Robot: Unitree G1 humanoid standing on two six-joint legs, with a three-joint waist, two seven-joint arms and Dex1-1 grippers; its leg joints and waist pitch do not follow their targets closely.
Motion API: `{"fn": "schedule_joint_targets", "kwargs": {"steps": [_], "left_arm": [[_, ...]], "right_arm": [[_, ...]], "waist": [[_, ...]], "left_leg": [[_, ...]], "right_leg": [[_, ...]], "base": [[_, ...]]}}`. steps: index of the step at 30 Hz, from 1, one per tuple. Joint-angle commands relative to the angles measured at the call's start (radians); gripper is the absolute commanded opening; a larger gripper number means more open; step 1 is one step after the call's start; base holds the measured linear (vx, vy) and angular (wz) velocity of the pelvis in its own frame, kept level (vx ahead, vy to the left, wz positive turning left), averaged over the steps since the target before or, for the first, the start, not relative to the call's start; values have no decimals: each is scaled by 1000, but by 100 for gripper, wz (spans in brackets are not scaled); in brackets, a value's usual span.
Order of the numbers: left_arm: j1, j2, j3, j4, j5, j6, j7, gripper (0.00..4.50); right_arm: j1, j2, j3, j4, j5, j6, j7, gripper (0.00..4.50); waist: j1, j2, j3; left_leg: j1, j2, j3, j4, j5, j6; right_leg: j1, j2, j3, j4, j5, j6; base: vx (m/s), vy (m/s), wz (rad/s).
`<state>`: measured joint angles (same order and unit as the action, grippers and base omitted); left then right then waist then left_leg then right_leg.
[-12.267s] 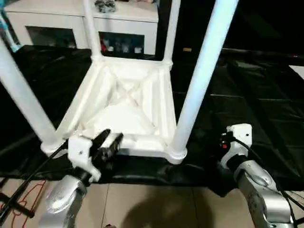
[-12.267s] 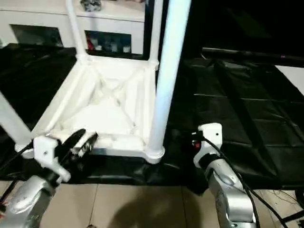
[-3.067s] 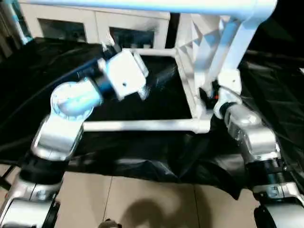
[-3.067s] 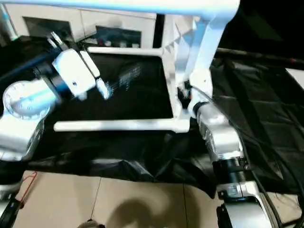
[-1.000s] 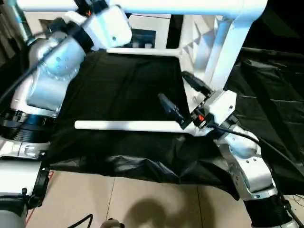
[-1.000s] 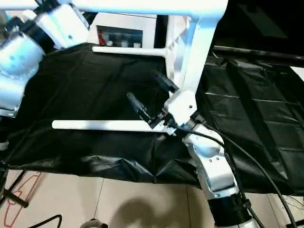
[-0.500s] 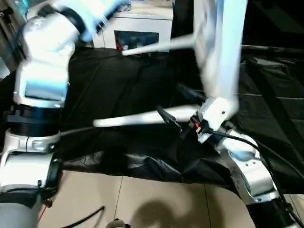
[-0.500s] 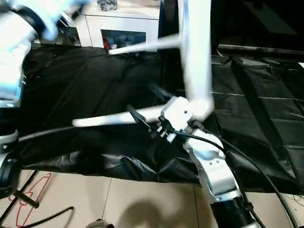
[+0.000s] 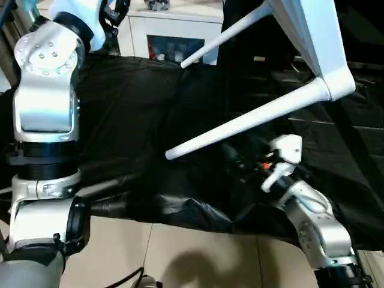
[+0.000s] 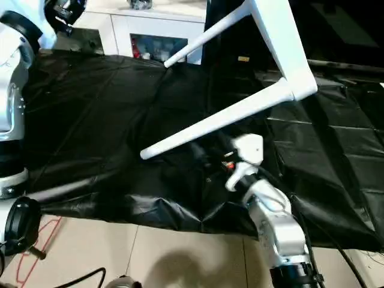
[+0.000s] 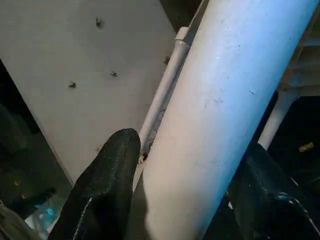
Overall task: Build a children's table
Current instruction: Flip table
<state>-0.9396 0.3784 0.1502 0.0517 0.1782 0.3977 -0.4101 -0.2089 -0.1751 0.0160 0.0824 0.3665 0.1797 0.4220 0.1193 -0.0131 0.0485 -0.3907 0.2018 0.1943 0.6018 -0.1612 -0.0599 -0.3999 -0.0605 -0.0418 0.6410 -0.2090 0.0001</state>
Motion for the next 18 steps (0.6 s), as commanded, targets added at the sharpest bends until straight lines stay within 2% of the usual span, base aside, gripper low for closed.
{"fn": "schedule_joint_targets", "kwargs": {"steps": [1,2,3,4,7,9,11,13,15,16,18], "left_arm": [[29,-30,11,23,-68,49,0,241],[30,-31,10,22,-65,50,2,241],[31,-31,10,22,-64,50,3,241],[38,-29,9,14,-65,52,5,241],[47,-27,9,7,-67,55,8,241],[57,-24,9,-3,-67,61,11,241],[62,-24,7,-10,-66,66,13,240],[68,-22,10,-18,-63,71,19,240],[71,-21,11,-20,-63,72,20,240],[76,-19,14,-23,-60,75,26,240],[85,-17,20,-27,-59,77,33,240]], "right_arm": [[-39,16,-26,29,31,35,-29,450],[-69,29,-35,60,38,36,-41,450],[-88,37,-41,79,42,35,-48,450],[-145,65,-69,131,56,24,-76,450],[-188,85,-95,178,74,4,-81,450],[-236,102,-126,249,85,-25,-74,421],[-250,101,-129,269,87,-29,-60,411],[-259,104,-133,274,104,-22,-39,376],[-263,108,-139,276,109,-20,-33,371],[-268,107,-141,276,112,-22,-17,358],[-275,104,-146,272,123,-18,-5,335]], "waist": [[-6,-11,-60],[-8,-11,-60],[-8,-16,-61],[-12,-12,-60],[-11,-10,-61],[-11,-14,-63],[-10,-13,-64],[-10,-19,-63],[-9,-17,-62],[-11,-21,-61],[-12,-20,-60]], "left_leg": [[20,23,-19,-69,-207,-1],[20,23,-20,-69,-207,-2],[20,23,-19,-69,-207,-3],[20,23,-20,-70,-206,-9],[23,25,-18,-69,-199,-12],[21,25,-17,-68,-184,-11],[21,24,-16,-67,-167,-8],[18,24,-15,-68,-155,-1],[19,25,-15,-68,-160,1],[21,25,-15,-69,-164,-1],[21,26,-16,-70,-176,-5]], "right_leg": [[33,-70,40,-91,-211,-132],[34,-70,40,-91,-213,-132],[34,-71,39,-91,-214,-131],[32,-72,39,-90,-220,-134],[30,-71,41,-87,-201,-134],[32,-71,41,-83,-163,-142],[34,-70,40,-80,-142,-148],[38,-70,40,-78,-126,-150],[38,-71,40,-80,-137,-147],[36,-70,40,-81,-146,-145],[35,-70,39,-83,-165,-142]], "base": [[0,0,0],[0,0,0],[0,0,0],[0,0,0],[0,0,0],[0,0,0],[0,0,0],[0,0,0],[0,0,0],[0,0,0],[0,0,0]]}}
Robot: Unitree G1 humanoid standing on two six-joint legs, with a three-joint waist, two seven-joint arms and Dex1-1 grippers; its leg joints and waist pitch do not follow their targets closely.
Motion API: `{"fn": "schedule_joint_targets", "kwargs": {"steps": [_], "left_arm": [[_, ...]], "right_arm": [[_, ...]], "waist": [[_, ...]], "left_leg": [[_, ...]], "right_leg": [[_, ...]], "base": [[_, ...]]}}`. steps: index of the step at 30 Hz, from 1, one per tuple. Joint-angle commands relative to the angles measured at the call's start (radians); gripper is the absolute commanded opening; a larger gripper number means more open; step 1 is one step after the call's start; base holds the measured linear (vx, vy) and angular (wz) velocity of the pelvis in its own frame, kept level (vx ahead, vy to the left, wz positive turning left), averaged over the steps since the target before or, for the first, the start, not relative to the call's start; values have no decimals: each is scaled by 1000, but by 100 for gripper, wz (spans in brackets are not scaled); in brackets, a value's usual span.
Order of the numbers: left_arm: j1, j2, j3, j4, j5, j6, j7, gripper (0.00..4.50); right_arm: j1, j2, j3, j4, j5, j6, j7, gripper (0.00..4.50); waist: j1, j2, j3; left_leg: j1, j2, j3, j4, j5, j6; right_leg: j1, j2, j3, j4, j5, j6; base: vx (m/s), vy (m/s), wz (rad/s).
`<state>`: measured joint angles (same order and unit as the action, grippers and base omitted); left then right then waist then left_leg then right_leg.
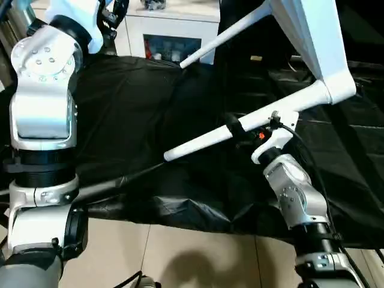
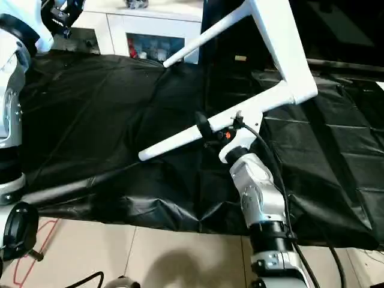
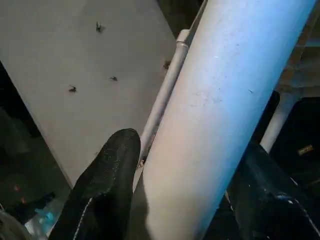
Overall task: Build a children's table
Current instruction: Flip table
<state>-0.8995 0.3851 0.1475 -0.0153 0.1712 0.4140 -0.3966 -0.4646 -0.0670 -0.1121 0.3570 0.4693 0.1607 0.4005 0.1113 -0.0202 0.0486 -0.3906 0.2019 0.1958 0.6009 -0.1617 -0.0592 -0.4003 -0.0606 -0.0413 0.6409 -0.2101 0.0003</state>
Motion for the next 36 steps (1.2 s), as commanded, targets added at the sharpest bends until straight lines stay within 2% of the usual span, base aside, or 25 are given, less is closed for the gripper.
{"fn": "schedule_joint_targets", "kwargs": {"steps": [1,10,14,16,18,19,24,26,29,31,34,36], "left_arm": [[50,-23,24,37,-52,62,24,240],[76,-16,52,41,-57,61,52,236],[97,-15,53,37,-69,45,57,229],[128,-27,62,42,-106,-7,34,220],[139,-30,63,41,-117,-15,24,215],[192,-49,54,28,-134,-32,4,211],[297,-78,46,-8,-129,-36,25,185],[330,-83,46,-15,-128,-41,37,173],[365,-83,45,-23,-126,-49,47,171],[423,-80,50,-50,-110,-48,64,171],[455,-73,47,-68,-98,-48,68,171],[480,-68,50,-86,-100,-37,75,171]], "right_arm": [[-24,-5,-21,0,24,2,24,329],[-54,-32,-41,-71,65,25,80,249],[-66,-56,-52,-103,56,23,79,225],[-72,-78,-57,-128,40,13,71,208],[-72,-84,-57,-135,35,10,68,198],[-69,-111,-52,-163,10,5,65,194],[-43,-142,-25,-227,-23,20,76,180],[-33,-144,-17,-239,-25,24,77,172],[-20,-143,-8,-251,-26,29,76,169],[8,-130,13,-271,-39,40,71,169],[26,-118,28,-287,-50,52,72,168],[46,-104,51,-301,-60,59,72,168]], "waist": [[-4,-15,-60],[-4,-16,-61],[-2,-19,-61],[2,-18,-61],[2,-19,-61],[3,-19,-61],[0,-21,-64],[0,-22,-68],[-1,-25,-66],[-1,-27,-66],[-4,-27,-66],[-7,-26,-63]], "left_leg": [[21,26,-17,-70,-184,-7],[22,26,-16,-69,-173,-8],[24,27,-16,-69,-175,-12],[26,27,-15,-69,-175,-16],[26,28,-16,-71,-180,-23],[27,29,-16,-71,-180,-26],[26,29,-16,-71,-163,-26],[26,31,-17,-69,-152,-26],[28,33,-18,-70,-153,-27],[28,34,-19,-72,-154,-29],[29,35,-19,-73,-155,-33],[33,35,-20,-76,-200,-47]], "right_leg": [[36,-72,40,-85,-179,-140],[34,-69,40,-83,-166,-136],[33,-69,39,-82,-161,-136],[31,-68,40,-83,-159,-135],[31,-68,40,-82,-153,-134],[30,-67,40,-81,-145,-132],[32,-63,39,-77,-80,-133],[35,-63,38,-72,-28,-145],[34,-60,35,-70,11,-153],[37,-61,35,-69,23,-152],[37,-61,35,-69,35,-147],[33,-61,35,-76,-10,-139]], "base": [[0,0,0],[0,0,0],[0,0,0],[0,0,0],[0,0,0],[0,0,0],[0,0,0],[0,0,0],[0,0,0],[0,0,0],[0,0,0],[0,0,0]]}}
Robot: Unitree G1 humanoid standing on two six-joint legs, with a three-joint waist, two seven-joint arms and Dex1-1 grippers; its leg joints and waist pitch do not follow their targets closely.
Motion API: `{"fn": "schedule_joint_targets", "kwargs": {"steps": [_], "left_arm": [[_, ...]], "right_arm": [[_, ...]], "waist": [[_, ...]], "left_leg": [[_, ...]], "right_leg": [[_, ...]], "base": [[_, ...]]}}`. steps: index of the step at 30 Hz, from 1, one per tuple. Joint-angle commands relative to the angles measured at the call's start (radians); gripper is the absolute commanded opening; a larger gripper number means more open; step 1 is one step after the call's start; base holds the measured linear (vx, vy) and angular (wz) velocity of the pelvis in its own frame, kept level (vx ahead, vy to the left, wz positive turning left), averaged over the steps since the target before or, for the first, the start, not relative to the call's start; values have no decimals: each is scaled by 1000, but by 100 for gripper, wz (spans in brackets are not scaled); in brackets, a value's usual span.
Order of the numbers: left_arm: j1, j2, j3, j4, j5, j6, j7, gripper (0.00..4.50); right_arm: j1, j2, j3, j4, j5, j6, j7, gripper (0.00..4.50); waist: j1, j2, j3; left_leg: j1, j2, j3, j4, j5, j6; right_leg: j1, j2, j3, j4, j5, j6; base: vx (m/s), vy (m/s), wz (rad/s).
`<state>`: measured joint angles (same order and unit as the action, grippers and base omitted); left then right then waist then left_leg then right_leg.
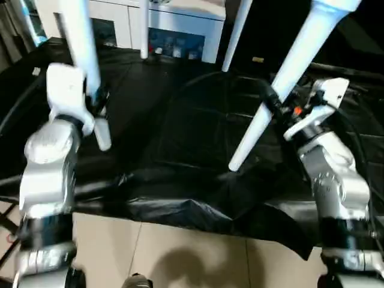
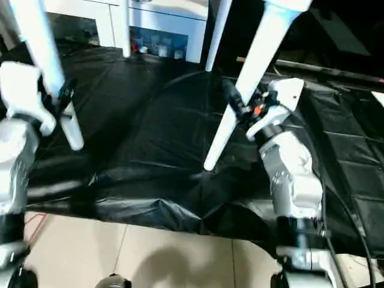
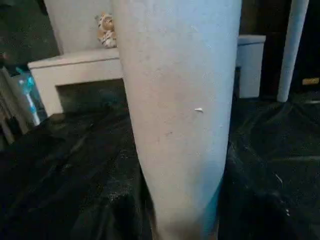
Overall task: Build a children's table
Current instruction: Flip table
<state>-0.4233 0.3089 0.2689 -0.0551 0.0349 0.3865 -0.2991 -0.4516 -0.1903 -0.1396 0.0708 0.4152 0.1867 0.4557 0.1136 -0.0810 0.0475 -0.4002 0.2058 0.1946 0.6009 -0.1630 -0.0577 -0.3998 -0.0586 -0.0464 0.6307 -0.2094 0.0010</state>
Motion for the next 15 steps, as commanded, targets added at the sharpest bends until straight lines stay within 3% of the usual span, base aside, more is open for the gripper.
{"fn": "schedule_joint_targets", "kwargs": {"steps": [1,4,8,9,12,15], "left_arm": [[17,11,-70,-56,34,-6,-21,171],[57,21,-82,-65,22,-8,-39,171],[82,22,-87,-58,4,-9,-55,171],[95,24,-87,-55,2,-10,-58,227],[142,29,-56,-69,-19,-8,-54,241],[192,32,-21,-112,-35,7,-39,279]], "right_arm": [[44,26,92,-20,-11,38,17,168],[71,51,130,-21,-41,56,-19,168],[91,67,159,-19,-70,76,-40,168],[104,72,173,-18,-82,74,-37,224],[144,92,180,-24,-101,55,-50,238],[174,105,169,-46,-96,45,-67,273]], "waist": [[-8,34,-61],[-15,29,-54],[-28,35,-38],[-33,33,-38],[-41,33,-42],[-42,33,-50]], "left_leg": [[43,33,-20,-79,-223,-57],[45,31,-23,-89,-296,-77],[70,29,-34,-96,-513,-109],[74,27,-40,-98,-555,-114],[65,30,-49,-110,-543,-109],[58,28,-48,-109,-487,-97]], "right_leg": [[32,-64,40,-69,-39,-131],[28,-64,41,-80,-139,-109],[7,-68,41,-113,-413,-70],[8,-70,39,-120,-472,-56],[20,-70,39,-121,-431,-55],[22,-68,46,-109,-319,-87]], "base": [[0,0,0],[0,0,0],[0,0,0],[0,0,0],[0,0,0],[0,0,0]]}}
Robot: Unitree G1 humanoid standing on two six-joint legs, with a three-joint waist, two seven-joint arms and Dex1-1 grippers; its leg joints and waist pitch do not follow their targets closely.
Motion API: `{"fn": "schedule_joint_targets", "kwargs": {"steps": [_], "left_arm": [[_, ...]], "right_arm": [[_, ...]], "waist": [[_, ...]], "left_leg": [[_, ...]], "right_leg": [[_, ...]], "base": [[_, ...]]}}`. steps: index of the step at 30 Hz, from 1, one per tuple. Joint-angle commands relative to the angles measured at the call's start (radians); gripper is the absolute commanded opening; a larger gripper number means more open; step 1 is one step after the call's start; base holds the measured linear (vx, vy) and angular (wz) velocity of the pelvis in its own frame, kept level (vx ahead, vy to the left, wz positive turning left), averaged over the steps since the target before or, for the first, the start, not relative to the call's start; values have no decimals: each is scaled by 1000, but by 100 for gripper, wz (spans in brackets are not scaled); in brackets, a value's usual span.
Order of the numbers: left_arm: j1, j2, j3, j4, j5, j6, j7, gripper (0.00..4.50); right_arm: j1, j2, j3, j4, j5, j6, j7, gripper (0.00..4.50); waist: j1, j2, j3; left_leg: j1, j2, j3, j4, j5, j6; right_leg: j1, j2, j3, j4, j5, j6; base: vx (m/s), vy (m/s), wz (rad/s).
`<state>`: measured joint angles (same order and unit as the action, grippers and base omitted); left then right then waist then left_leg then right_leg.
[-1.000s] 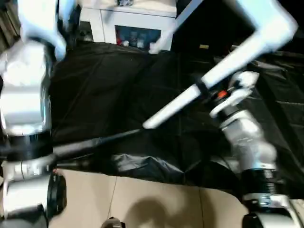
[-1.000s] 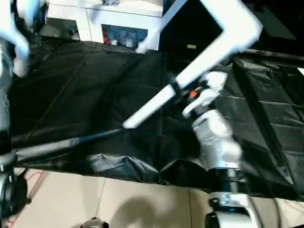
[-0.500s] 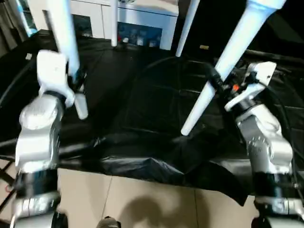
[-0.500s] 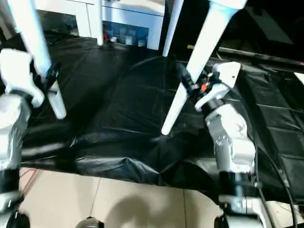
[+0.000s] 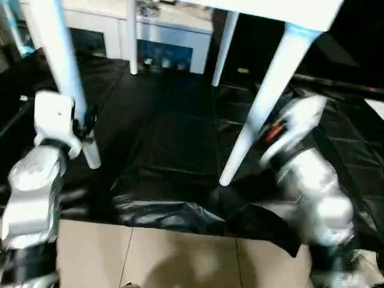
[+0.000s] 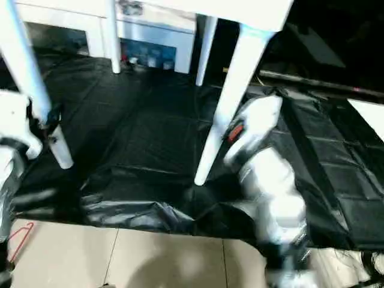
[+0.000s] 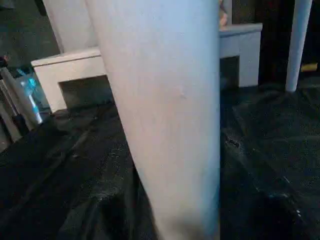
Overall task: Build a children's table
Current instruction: Flip table
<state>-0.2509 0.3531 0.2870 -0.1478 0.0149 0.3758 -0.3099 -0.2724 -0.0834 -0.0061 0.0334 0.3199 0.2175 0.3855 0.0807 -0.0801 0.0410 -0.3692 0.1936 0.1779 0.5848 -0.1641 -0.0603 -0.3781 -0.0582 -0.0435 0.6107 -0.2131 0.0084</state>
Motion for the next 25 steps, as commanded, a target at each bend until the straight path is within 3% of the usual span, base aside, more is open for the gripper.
{"fn": "schedule_joint_targets", "kwargs": {"steps": [1,2,4,6,9,10,11,14,15,16,19,23,25], "left_arm": [[44,-13,-28,-39,-21,20,-29,284],[62,-12,-21,-54,-26,21,-30,284],[113,-23,4,-100,-53,26,-26,300],[154,-35,22,-142,-80,32,-29,321],[291,-78,43,-267,-152,38,-56,339],[331,-92,43,-297,-176,31,-69,364],[363,-101,41,-317,-191,21,-78,364],[446,-141,49,-342,-218,-26,-77,378],[451,-144,50,-343,-218,-30,-76,378],[498,-173,64,-346,-226,-40,-63,378],[546,-178,54,-369,-235,-3,-66,378],[584,-189,43,-444,-216,11,-25,378],[595,-193,39,-460,-184,-54,-9,378]], "right_arm": [[6,-5,37,-20,-2,14,0,278],[15,-5,38,-30,-3,15,-1,278],[43,-10,40,-65,-11,18,-7,302],[68,-13,38,-100,-8,31,-11,319],[162,-29,37,-214,8,79,-13,341],[193,-36,38,-247,16,91,-10,361],[216,-41,39,-271,22,99,-12,361],[283,-49,36,-331,27,98,-20,368],[289,-50,35,-335,25,95,-21,368],[347,-50,21,-375,18,82,-36,368],[431,-57,-12,-418,26,99,-53,368],[490,-69,-46,-460,35,116,-53,368],[494,-69,-57,-466,41,121,-63,368]], "waist": [[-8,30,-49],[-7,34,-52],[-3,32,-51],[0,33,-51],[4,28,-49],[7,26,-46],[6,27,-45],[6,22,-35],[5,22,-33],[2,19,-30],[4,15,-26],[0,15,-22],[-5,11,-14]], "left_leg": [[20,41,-31,-91,-421,-81],[15,42,-28,-88,-365,-71],[16,40,-19,-82,-320,-55],[8,39,-17,-81,-268,-44],[6,42,-15,-80,-224,-31],[5,43,-14,-81,-226,-29],[7,43,-12,-80,-237,-28],[10,43,-16,-88,-351,-37],[10,43,-17,-90,-370,-40],[11,42,-18,-90,-401,-45],[13,40,-21,-90,-450,-51],[13,40,-29,-91,-492,-53],[14,37,-32,-91,-526,-55]], "right_leg": [[9,-66,43,-77,-232,-107],[11,-64,44,-71,-159,-120],[7,-63,46,-69,-111,-132],[16,-63,45,-65,-62,-136],[19,-61,45,-59,4,-138],[22,-62,45,-61,-5,-130],[17,-59,45,-64,-21,-126],[9,-63,48,-85,-221,-81],[7,-62,48,-88,-251,-72],[2,-62,49,-95,-310,-55],[-5,-65,52,-107,-421,-9],[-10,-65,49,-115,-477,9],[-15,-65,46,-126,-534,21]], "base": [[0,0,0],[0,0,0],[0,0,0],[0,0,0],[0,0,0],[0,0,0],[0,0,0],[0,0,0],[0,0,0],[0,0,0],[0,0,0],[0,0,0],[0,0,0]]}}
